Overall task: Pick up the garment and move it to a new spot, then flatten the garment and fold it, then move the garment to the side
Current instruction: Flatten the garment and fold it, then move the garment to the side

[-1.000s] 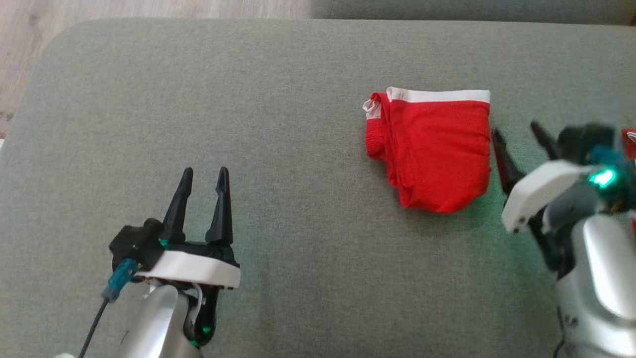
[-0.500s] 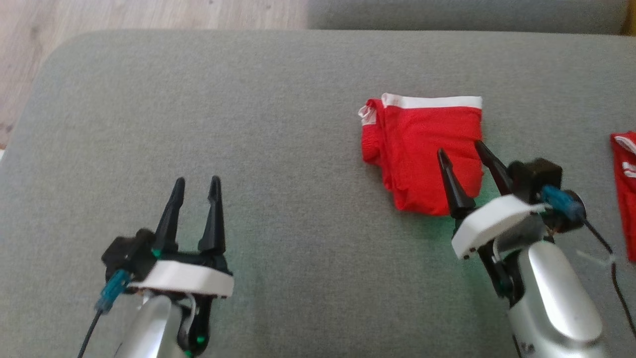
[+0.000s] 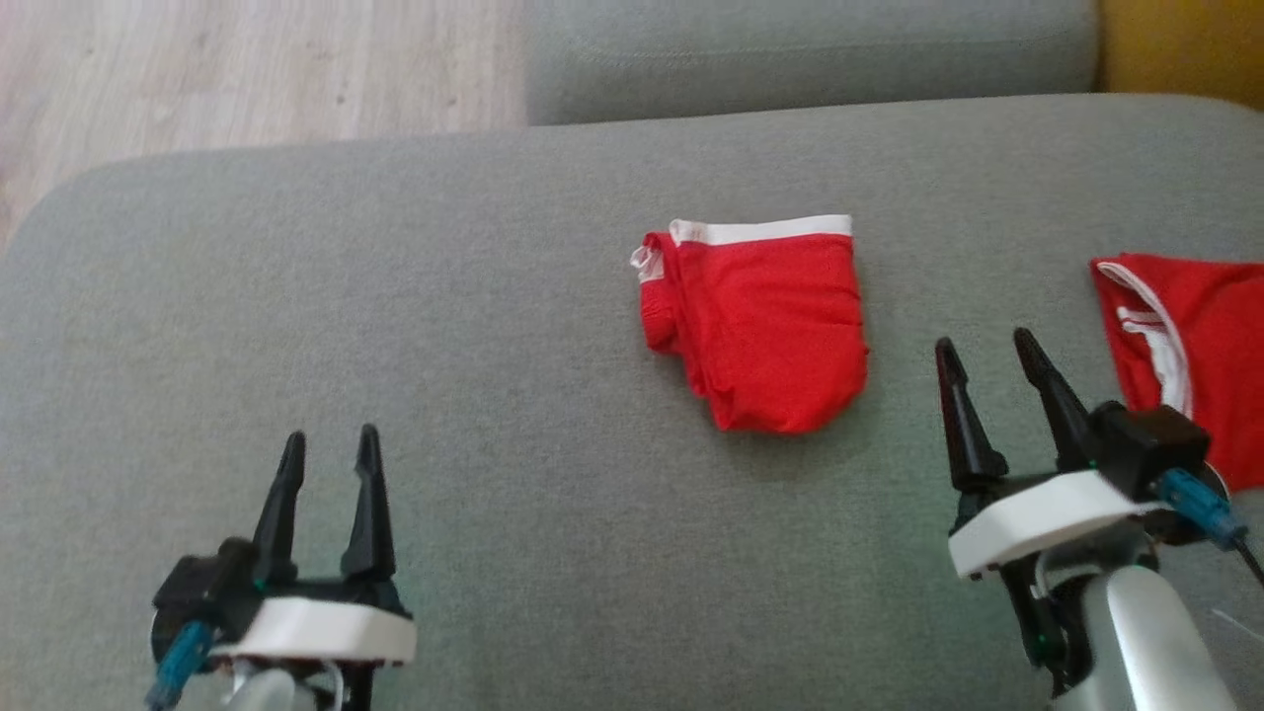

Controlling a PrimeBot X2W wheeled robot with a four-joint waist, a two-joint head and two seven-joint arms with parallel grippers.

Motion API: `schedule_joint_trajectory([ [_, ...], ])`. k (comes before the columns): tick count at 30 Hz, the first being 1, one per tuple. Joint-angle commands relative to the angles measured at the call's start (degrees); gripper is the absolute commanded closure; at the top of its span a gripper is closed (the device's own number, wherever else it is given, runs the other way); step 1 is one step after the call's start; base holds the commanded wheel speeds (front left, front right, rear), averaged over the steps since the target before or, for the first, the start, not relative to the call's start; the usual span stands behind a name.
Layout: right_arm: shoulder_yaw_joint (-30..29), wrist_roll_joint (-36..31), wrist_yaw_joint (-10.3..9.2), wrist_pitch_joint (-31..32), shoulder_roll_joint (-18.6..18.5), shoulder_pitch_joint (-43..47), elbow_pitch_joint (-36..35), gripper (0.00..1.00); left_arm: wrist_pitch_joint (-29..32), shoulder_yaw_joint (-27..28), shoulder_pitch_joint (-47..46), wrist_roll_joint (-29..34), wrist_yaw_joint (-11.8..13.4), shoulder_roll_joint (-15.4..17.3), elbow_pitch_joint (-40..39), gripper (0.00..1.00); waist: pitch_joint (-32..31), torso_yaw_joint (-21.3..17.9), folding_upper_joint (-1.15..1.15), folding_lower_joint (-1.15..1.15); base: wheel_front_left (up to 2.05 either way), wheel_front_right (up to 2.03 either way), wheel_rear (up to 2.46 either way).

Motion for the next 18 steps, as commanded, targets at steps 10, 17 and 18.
schedule_joint_trajectory([
  [10, -1.54, 0.18, 0.39, 4.34, 0.25, 1.69, -2.77, 0.0, -0.37, 4.69, 2.11, 2.0, 0.58, 1.15, -2.57, 0.0, -2.91, -2.87, 0.0, 0.01, 0.0, 0.0, 0.0],
  [17, -1.98, 0.17, 0.39, 5.78, 0.25, 2.42, -3.04, 0.0, -0.37, 4.95, 2.48, 2.24, 0.44, 0.89, -2.54, 0.0, -3.4, -3.1, 0.0, 0.01, 0.0, 0.0, 0.0],
  [18, -1.96, 0.27, 0.39, 5.82, 0.25, 2.46, -3.07, 0.0, -0.37, 4.94, 2.54, 2.25, 0.42, 0.85, -2.51, 0.0, -3.42, -3.1, 0.0, 0.01, 0.0, 0.0, 0.0],
])
